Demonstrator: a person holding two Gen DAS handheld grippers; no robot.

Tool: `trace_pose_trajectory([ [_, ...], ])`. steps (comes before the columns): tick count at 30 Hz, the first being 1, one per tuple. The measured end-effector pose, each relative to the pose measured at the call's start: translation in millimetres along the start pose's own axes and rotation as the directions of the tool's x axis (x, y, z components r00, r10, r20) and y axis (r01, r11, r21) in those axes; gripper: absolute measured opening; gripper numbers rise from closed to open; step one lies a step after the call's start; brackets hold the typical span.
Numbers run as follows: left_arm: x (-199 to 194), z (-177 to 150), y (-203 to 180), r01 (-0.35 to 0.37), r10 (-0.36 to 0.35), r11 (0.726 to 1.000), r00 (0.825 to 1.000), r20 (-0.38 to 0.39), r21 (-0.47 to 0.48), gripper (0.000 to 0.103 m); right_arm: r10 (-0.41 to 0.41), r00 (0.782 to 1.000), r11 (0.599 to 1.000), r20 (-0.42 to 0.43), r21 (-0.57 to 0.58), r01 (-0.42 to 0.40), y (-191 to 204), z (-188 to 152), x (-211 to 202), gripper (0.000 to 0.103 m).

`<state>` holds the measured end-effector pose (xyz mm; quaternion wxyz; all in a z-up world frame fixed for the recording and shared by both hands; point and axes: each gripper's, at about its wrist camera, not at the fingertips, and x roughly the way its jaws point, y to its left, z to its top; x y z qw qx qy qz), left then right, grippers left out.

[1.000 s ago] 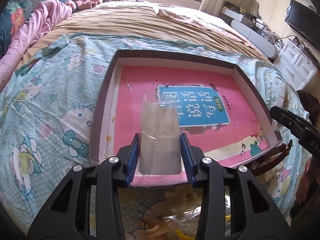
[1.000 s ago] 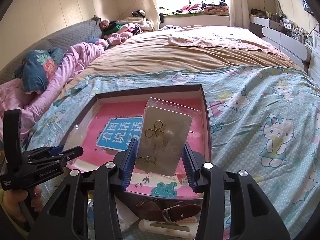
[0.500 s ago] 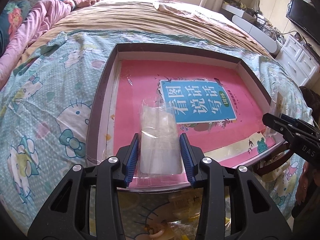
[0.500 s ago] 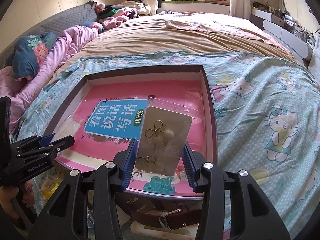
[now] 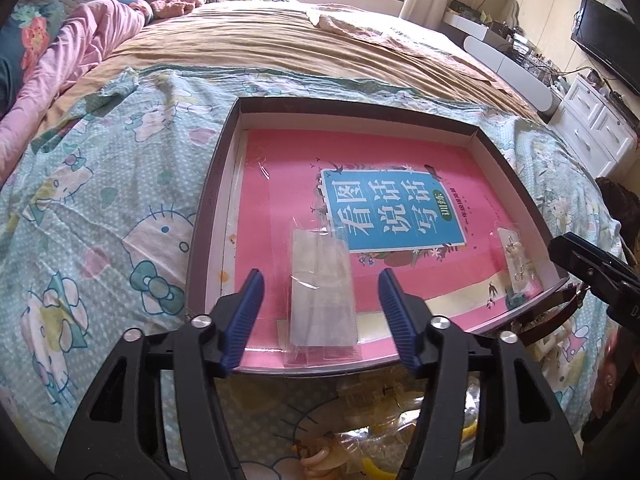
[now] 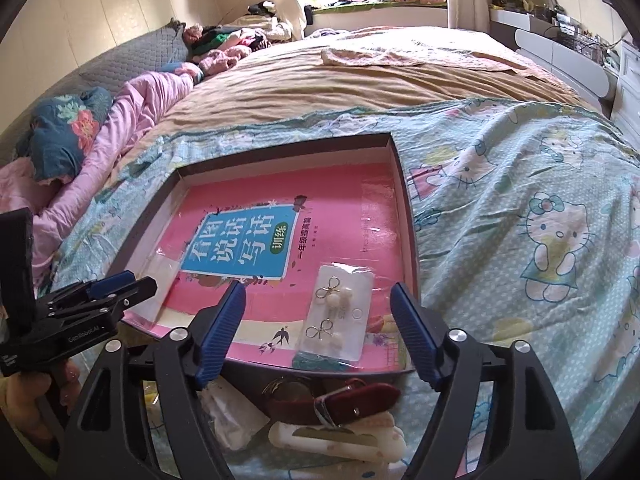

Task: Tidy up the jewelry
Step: 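Withdraw both tools from the box back toward the remaining items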

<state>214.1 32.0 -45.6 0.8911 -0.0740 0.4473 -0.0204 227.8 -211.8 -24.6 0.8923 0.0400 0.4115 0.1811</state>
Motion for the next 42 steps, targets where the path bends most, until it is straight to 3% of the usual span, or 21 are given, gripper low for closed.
trace_pose_trajectory([
  [15,-46.2,1.6,-2.8,-0.015,0.016,1.0,0.997,0.076,-0.014,0.09,0.041,0.997,0.998,0.071,0.05,-0.044,-8.8,-1.0,-42.2,0.086],
  [42,-108.8,-19.8,4.3,-0.004,0.013,0.998,0.987,0.163,-0.059,0.093,0.053,0.985,0.998,0.166,-0.03,-0.049,9.4,-6.4,-108.4,0.093],
])
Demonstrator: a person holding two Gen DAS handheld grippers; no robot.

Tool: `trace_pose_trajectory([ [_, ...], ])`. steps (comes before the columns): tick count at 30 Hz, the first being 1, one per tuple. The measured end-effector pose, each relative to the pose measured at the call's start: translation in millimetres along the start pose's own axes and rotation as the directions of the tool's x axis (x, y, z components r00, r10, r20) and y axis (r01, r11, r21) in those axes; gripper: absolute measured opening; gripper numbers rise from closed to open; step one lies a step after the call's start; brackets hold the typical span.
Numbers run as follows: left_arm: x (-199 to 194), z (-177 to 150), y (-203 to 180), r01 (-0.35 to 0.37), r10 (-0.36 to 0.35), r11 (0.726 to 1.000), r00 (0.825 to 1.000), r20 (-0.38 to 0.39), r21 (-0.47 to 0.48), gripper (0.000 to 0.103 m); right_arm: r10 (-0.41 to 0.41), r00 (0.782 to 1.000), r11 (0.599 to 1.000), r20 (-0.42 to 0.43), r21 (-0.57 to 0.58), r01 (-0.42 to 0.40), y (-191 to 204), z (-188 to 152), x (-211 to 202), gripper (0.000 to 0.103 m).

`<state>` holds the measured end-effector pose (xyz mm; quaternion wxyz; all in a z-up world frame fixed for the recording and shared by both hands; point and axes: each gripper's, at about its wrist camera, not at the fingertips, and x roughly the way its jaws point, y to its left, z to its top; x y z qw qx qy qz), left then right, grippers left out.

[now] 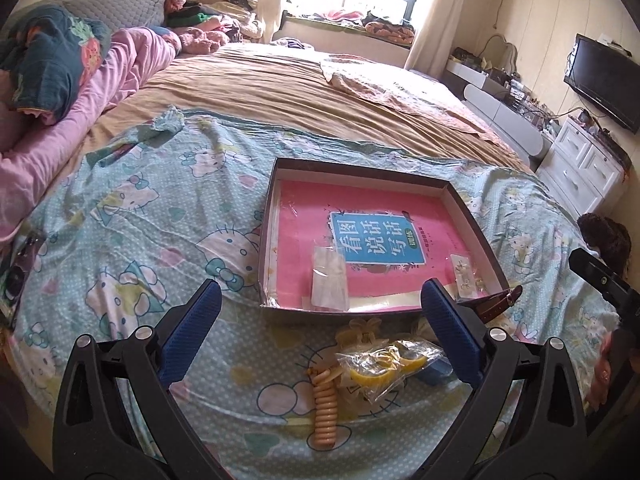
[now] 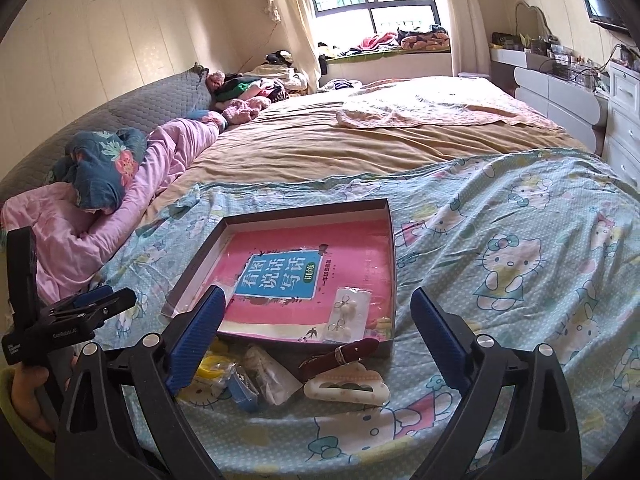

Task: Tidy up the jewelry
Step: 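Withdraw both tools from the box back toward the remaining items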

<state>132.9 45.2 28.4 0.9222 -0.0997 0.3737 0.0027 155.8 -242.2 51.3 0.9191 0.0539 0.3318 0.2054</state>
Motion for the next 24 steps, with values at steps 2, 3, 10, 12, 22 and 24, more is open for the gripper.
trace_pose_trajectory([
  [2,-4.2,-0.9,0.1,0.0,0.0,1.0,1.0,0.007,0.001,0.093,0.0,1.0,1.0,0.001,-0.003,0.0,0.9,-0.9,-3.1,0.093],
  [3,-6.1,-1.2,0.8,-0.001,0.001,1.0,1.0,0.01,-0.001,0.093,0.0,1.0,1.0,0.002,-0.006,0.0,2.0,-1.3,-4.5,0.093],
  [10,-21.9,-5.9,4.7,-0.001,0.001,1.0,0.999,0.04,-0.015,0.093,0.004,1.0,1.0,0.002,-0.028,-0.004,8.5,-6.9,-14.0,0.093],
  [12,-24.9,-7.7,5.9,-0.006,0.006,1.0,0.999,0.043,-0.014,0.093,0.005,1.0,0.999,0.002,-0.035,-0.005,10.2,-8.4,-16.1,0.094],
  [22,-28.9,-22.3,8.5,-0.024,0.025,1.0,0.999,0.032,-0.009,0.093,0.023,0.999,0.998,-0.026,-0.061,-0.024,19.8,-21.0,-18.4,0.094],
  [24,-27.5,-25.1,8.3,-0.027,0.027,1.0,0.999,0.024,-0.004,0.093,0.027,0.999,0.998,-0.033,-0.063,-0.029,20.7,-23.4,-18.0,0.094],
])
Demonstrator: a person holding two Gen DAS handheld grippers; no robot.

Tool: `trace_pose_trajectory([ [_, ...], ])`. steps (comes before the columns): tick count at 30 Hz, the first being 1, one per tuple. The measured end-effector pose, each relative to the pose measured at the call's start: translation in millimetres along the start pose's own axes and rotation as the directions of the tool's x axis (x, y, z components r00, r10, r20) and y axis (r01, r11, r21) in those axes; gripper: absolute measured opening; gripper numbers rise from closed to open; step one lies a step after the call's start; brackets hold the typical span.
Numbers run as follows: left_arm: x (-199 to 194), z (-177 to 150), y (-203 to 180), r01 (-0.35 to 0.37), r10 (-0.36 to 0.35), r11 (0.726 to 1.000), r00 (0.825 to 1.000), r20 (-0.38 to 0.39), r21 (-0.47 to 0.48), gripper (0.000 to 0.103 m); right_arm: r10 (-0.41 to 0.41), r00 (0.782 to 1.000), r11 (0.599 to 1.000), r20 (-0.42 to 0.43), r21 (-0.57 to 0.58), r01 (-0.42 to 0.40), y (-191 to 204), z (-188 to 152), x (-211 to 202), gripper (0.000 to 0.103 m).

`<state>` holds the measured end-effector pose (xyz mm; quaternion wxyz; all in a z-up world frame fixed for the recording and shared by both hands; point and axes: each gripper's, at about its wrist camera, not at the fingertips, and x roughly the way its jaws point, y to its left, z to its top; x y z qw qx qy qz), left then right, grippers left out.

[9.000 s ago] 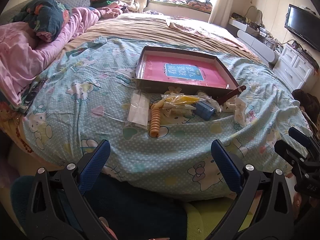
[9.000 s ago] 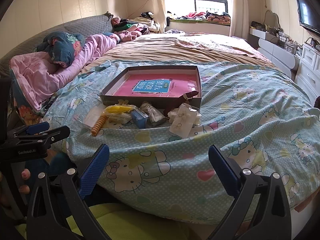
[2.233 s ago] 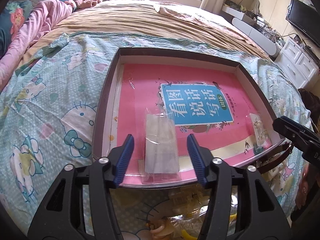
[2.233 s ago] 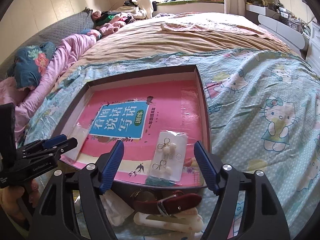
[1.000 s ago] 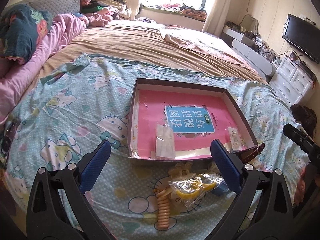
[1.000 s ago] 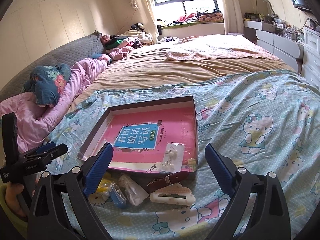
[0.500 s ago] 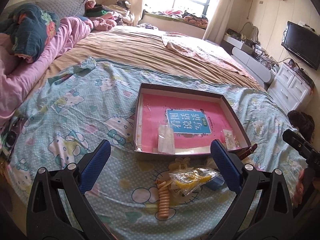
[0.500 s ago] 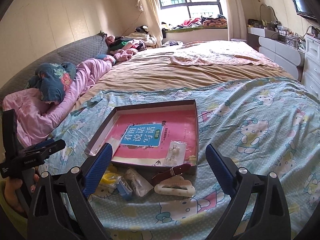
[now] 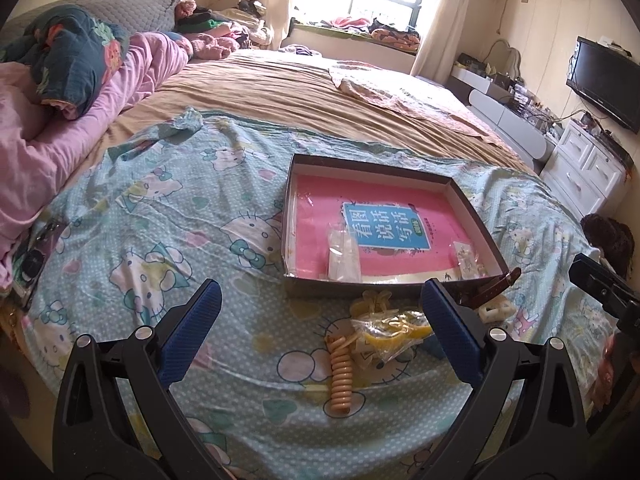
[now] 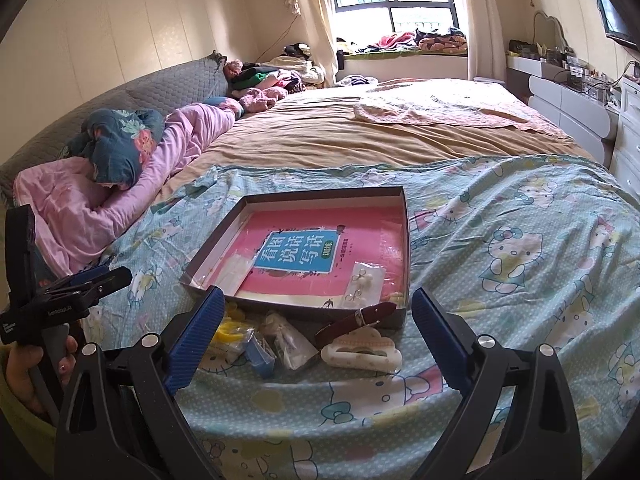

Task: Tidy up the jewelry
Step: 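Withdraw both tools from the box back toward the remaining items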

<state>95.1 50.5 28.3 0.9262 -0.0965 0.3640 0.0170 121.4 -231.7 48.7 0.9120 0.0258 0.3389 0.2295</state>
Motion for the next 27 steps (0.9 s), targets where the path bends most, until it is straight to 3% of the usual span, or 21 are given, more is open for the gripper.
trace_pose_trajectory([
  [16,25.8,-28.7,-28.0,0.005,0.004,0.994,0.997,-0.076,0.112,0.093,-0.003,0.998,1.0,-0.062,0.011,0.004,-12.2,-22.4,10.3,0.094],
  [27,57.0,-48.8,-60.8,0.003,0.028,0.971,0.991,-0.129,0.239,0.093,-0.011,0.995,0.999,-0.103,0.049,0.016,-30.2,-35.1,28.6,0.094],
])
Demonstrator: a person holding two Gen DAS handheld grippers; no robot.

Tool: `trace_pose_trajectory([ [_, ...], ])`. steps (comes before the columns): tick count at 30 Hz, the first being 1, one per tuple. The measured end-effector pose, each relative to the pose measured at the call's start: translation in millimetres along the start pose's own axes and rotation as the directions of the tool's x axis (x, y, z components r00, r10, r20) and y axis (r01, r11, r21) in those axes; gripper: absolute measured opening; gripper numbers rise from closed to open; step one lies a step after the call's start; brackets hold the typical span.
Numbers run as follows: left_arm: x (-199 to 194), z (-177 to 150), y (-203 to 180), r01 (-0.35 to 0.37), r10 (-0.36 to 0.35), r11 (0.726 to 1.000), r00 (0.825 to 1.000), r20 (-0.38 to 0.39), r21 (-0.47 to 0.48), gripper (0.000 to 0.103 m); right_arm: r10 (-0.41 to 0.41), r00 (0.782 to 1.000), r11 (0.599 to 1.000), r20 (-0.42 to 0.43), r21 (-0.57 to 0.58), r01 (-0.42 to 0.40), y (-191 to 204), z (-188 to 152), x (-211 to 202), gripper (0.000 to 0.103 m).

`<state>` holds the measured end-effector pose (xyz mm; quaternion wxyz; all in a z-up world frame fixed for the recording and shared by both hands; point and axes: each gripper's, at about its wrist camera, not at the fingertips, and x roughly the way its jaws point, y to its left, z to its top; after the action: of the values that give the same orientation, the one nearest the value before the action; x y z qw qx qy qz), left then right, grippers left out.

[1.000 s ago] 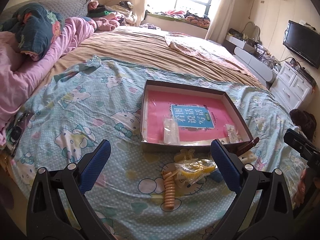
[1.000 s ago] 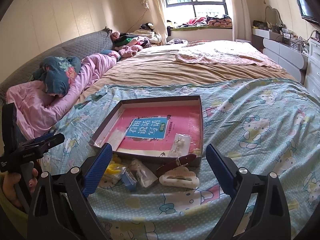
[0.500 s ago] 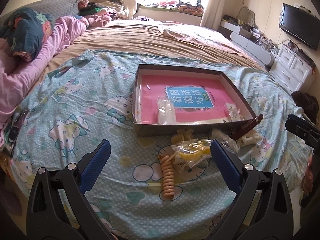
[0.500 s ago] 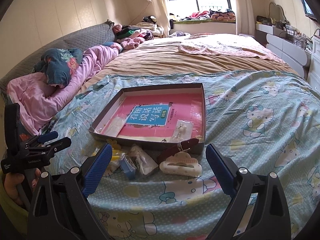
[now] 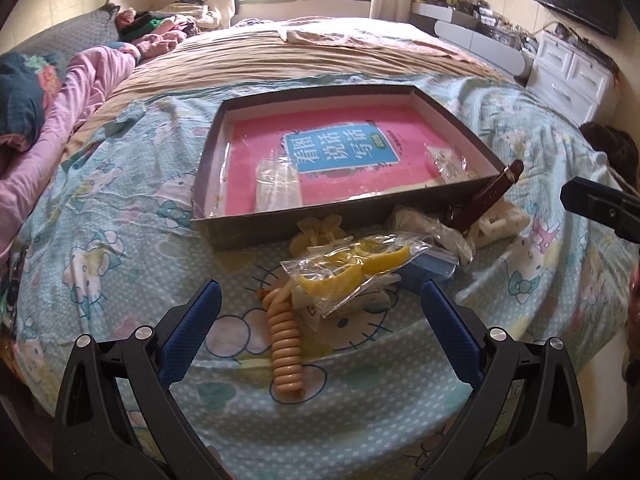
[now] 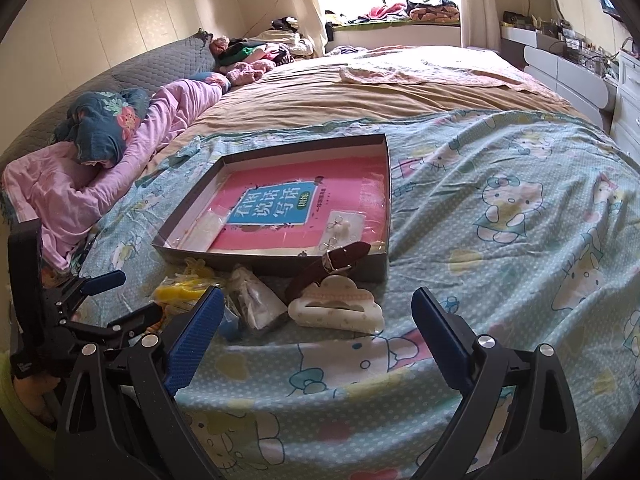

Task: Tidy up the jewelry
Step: 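Withdraw both tools from the box back toward the remaining items, then grasp the bagged yellow bangle with the left tool while the right tool grasps the brown watch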

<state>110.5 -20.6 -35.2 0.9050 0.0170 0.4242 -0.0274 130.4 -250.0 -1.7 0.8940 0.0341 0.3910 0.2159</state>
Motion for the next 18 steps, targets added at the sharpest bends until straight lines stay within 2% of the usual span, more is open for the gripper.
trace_pose_trajectory([
  [7,18.8,2.9,-5.3,-0.032,0.034,0.998,0.999,-0.017,0.057,0.092,0.008,1.0,1.0,-0.017,0.015,-0.008,-4.7,-1.7,11.2,0.094],
  [11,30.6,5.2,-8.5,-0.042,0.045,0.994,0.999,-0.031,0.099,0.077,0.011,1.0,1.0,-0.021,0.017,-0.01,-5.6,-0.7,16.6,0.094],
  [16,33.2,10.6,-14.5,-0.019,0.022,0.991,1.0,-0.02,0.133,0.066,0.01,0.999,1.0,-0.031,0.026,-0.009,-9.2,1.1,26.3,0.094],
  [18,32.4,12.4,-19.5,-0.01,0.013,0.987,1.0,-0.013,0.163,0.056,0.013,0.999,0.999,-0.041,0.039,-0.012,-10.7,2.5,32.3,0.094],
])
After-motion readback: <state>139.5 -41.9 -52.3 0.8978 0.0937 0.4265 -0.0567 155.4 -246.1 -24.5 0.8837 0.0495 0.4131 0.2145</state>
